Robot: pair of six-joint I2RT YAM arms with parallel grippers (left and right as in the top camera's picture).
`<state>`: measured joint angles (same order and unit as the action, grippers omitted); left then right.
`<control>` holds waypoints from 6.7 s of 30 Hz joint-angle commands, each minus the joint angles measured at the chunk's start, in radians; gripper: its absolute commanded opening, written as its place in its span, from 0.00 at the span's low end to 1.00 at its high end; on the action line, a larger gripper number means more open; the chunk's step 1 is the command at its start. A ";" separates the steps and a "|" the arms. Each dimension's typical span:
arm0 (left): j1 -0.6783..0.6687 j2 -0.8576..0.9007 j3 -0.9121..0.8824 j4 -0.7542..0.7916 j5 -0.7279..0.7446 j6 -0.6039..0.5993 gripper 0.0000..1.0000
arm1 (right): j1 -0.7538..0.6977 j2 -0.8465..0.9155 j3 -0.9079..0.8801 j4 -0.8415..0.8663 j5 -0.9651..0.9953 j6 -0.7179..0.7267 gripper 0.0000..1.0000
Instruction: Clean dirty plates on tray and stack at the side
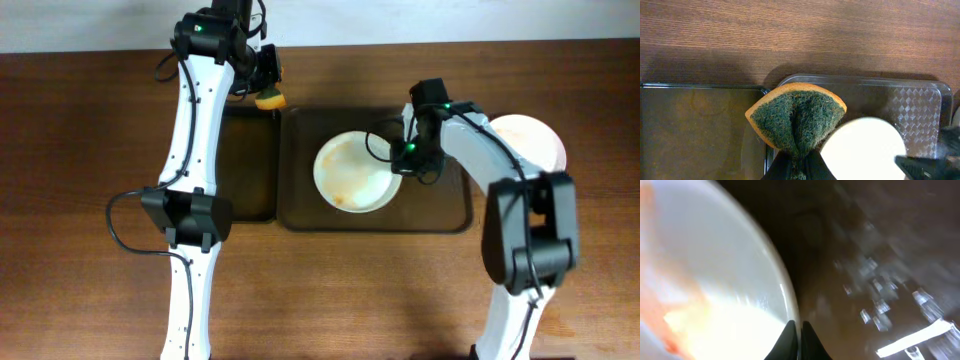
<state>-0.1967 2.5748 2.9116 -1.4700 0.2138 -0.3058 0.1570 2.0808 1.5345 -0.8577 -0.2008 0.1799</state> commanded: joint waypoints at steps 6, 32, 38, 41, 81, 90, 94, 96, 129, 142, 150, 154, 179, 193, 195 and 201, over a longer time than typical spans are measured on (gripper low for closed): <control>0.002 -0.003 0.008 0.002 0.007 0.016 0.00 | 0.088 -0.362 0.003 -0.148 0.678 0.135 0.04; 0.000 -0.003 -0.017 -0.013 0.008 0.008 0.00 | 0.149 -0.257 -0.142 -0.018 0.433 0.506 0.04; 0.000 -0.003 -0.017 -0.001 0.008 0.008 0.00 | 0.111 -0.209 -0.209 0.037 0.298 0.355 0.45; 0.000 -0.003 -0.017 -0.002 0.008 0.008 0.00 | 0.092 -0.209 -0.209 0.139 0.275 0.117 0.63; -0.324 0.357 -0.018 0.196 -0.007 0.146 0.00 | -0.039 -0.015 -0.209 0.241 0.149 0.455 0.04; -0.291 0.384 -0.018 0.163 -0.349 -0.070 0.00 | -0.039 -0.015 -0.209 0.244 0.149 0.452 0.04; -0.296 0.384 -0.018 -0.065 -0.184 -0.284 0.00 | -0.039 -0.015 -0.209 0.244 0.149 0.452 0.04; -0.303 0.384 -0.018 -0.165 -0.129 -0.338 0.00 | -0.039 -0.015 -0.209 0.244 0.149 0.452 0.04; -0.105 0.000 0.225 -0.170 -0.131 -0.084 0.00 | -0.039 -0.015 -0.209 0.383 0.012 0.031 0.43; -0.095 0.000 0.224 -0.132 -0.131 -0.086 0.00 | -0.026 -0.514 -0.140 0.044 0.428 0.019 0.04; -0.095 0.000 0.224 -0.125 -0.132 -0.086 0.00 | 0.336 -0.552 -0.140 0.028 1.310 0.065 0.04; -0.095 0.000 0.224 -0.126 -0.131 -0.086 0.00 | 0.413 -0.552 -0.140 0.040 1.395 0.072 0.04; -0.095 0.000 0.198 -0.103 -0.132 -0.119 0.00 | -0.555 -0.483 -0.139 0.151 0.159 0.116 0.04; -0.090 0.000 0.198 -0.146 -0.132 -0.060 0.00 | -0.661 -0.151 -0.055 0.208 0.080 0.085 0.56; -0.050 0.000 0.197 -0.218 -0.138 -0.034 0.00 | -0.640 -0.165 0.078 0.019 0.016 0.079 0.61; 0.037 0.001 -0.022 -0.210 -0.231 0.055 0.00 | -0.416 -0.164 0.227 -0.187 0.011 -0.019 0.66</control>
<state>-0.1761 2.5752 3.0184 -1.6833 0.0597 -0.3244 -0.3435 1.9282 1.7496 -1.0260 -0.1749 0.2020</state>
